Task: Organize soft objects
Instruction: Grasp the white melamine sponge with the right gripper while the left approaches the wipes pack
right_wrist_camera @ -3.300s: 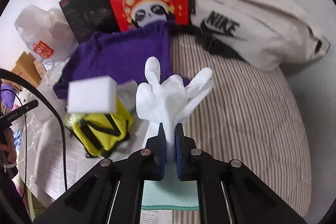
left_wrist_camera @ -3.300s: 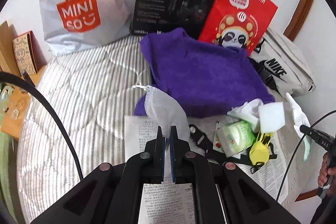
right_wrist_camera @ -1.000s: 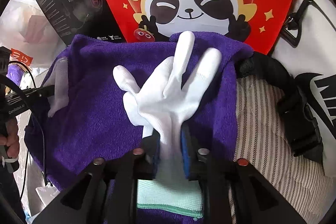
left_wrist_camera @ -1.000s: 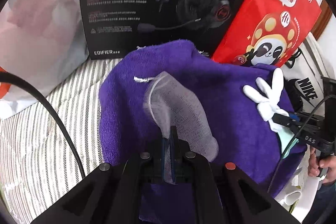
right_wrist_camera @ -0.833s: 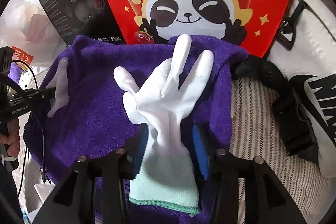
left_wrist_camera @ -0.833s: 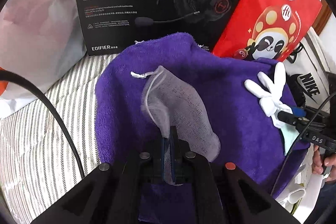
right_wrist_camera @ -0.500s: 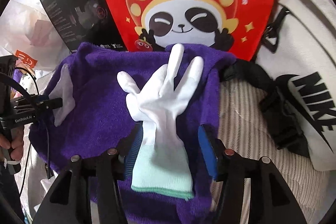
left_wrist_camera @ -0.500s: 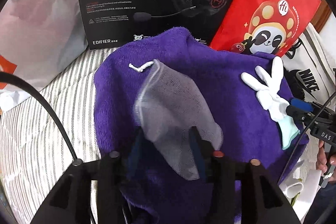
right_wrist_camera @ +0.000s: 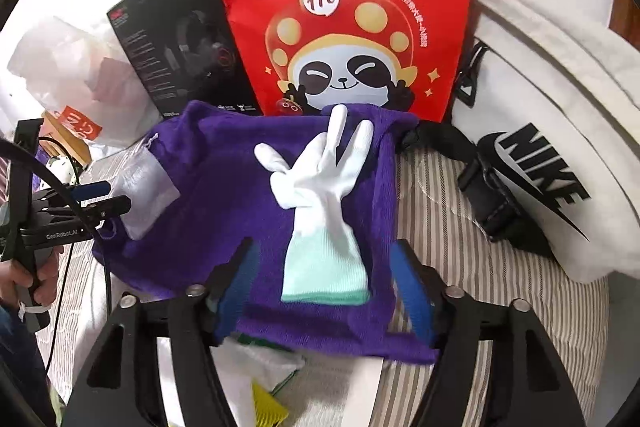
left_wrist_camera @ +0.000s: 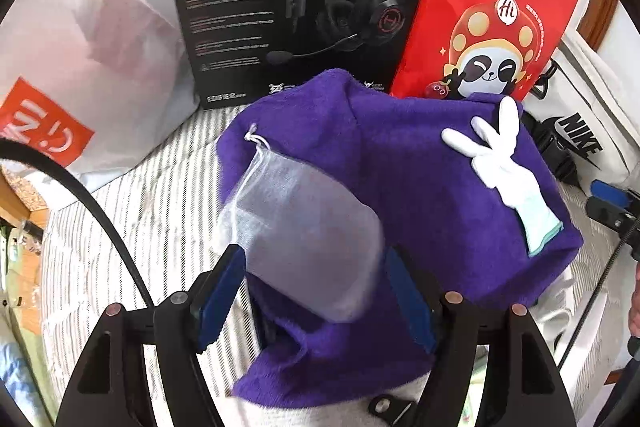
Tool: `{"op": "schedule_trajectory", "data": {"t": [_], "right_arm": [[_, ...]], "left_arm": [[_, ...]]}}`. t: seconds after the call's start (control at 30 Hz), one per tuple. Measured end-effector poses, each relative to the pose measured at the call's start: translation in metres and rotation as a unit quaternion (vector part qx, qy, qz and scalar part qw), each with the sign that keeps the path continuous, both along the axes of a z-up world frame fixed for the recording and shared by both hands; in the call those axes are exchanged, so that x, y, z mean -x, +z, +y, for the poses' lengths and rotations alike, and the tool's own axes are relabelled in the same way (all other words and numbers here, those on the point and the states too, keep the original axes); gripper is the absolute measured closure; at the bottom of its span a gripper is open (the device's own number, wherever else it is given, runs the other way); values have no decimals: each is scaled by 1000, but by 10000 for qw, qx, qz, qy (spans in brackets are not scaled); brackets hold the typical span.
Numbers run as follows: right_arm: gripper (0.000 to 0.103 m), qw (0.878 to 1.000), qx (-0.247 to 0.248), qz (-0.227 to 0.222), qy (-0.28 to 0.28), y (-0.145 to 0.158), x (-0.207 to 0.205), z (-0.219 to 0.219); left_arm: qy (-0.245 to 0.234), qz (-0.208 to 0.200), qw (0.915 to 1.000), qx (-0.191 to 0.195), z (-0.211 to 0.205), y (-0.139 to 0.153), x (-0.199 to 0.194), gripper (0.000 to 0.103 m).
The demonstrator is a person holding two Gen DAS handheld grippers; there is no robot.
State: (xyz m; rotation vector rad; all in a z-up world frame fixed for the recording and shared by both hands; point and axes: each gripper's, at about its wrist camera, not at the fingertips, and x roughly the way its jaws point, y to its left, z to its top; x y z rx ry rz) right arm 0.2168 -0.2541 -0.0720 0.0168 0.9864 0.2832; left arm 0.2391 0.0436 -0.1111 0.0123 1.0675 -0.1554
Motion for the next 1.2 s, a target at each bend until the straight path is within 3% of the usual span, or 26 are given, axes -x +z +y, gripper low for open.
{"op": "schedule_trajectory", "data": {"t": [0.3, 0.5, 0.77, 1.2], "right_arm": [[32, 10000, -41, 50, -44, 10, 36, 8], [17, 9998, -190, 75, -83, 10, 74, 23], [9, 9992, -255, 9, -307, 2, 110, 40], [9, 9995, 123, 143, -266, -22, 101, 66]], "left_arm": [[122, 8, 9999, -63, 19, 9, 30, 31], [179, -108, 9997, 134, 26, 21, 55, 31], [35, -182, 9996, 225, 23, 27, 82, 31], [-95, -86, 9994, 324, 18, 18, 110, 31]]}}
